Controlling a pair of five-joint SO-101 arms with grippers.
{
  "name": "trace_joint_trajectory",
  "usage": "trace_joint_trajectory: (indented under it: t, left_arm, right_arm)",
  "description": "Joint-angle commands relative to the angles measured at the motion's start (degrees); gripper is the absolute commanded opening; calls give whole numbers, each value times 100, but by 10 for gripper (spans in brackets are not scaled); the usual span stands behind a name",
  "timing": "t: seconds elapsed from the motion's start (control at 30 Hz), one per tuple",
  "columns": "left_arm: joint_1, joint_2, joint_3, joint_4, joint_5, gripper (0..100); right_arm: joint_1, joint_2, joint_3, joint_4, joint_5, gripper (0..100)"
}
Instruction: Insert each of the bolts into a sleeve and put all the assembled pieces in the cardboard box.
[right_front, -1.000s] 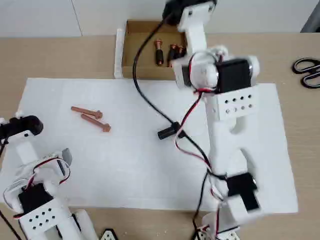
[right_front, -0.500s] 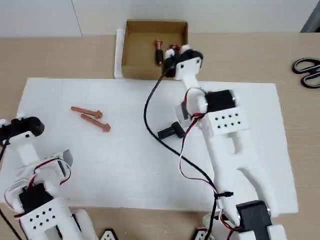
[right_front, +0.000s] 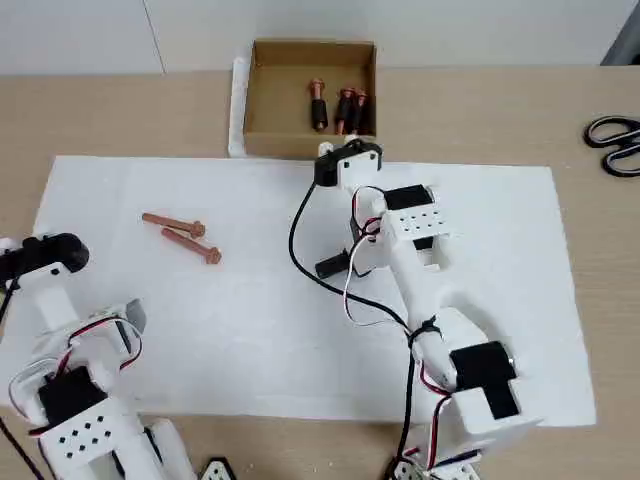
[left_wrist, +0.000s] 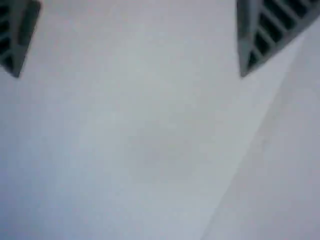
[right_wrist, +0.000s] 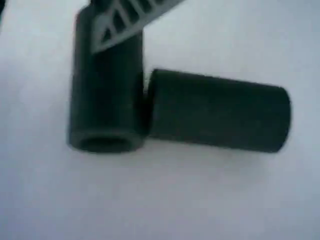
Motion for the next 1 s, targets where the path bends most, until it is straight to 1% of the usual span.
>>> trace_joint_trajectory:
  t: [0.0,0.23,0.6,0.8,0.97]
  left_arm:
    - [0,-35,-31,-123,-35,258]
    - [0,-35,-31,-123,-35,258]
    - [0,-35,-31,-123,-35,258]
    - [0,-35,-22,-132,-35,258]
    - [0,-35,-22,-132,-35,258]
  right_arm:
    - [-40,119,-343,-66,79,114]
    - [-251,119,-352,-31,79,114]
    - [-277,-426,-352,163,79,114]
    - [-286,-470,-343,163,53,114]
    - [-532,-453,-316,163,44,114]
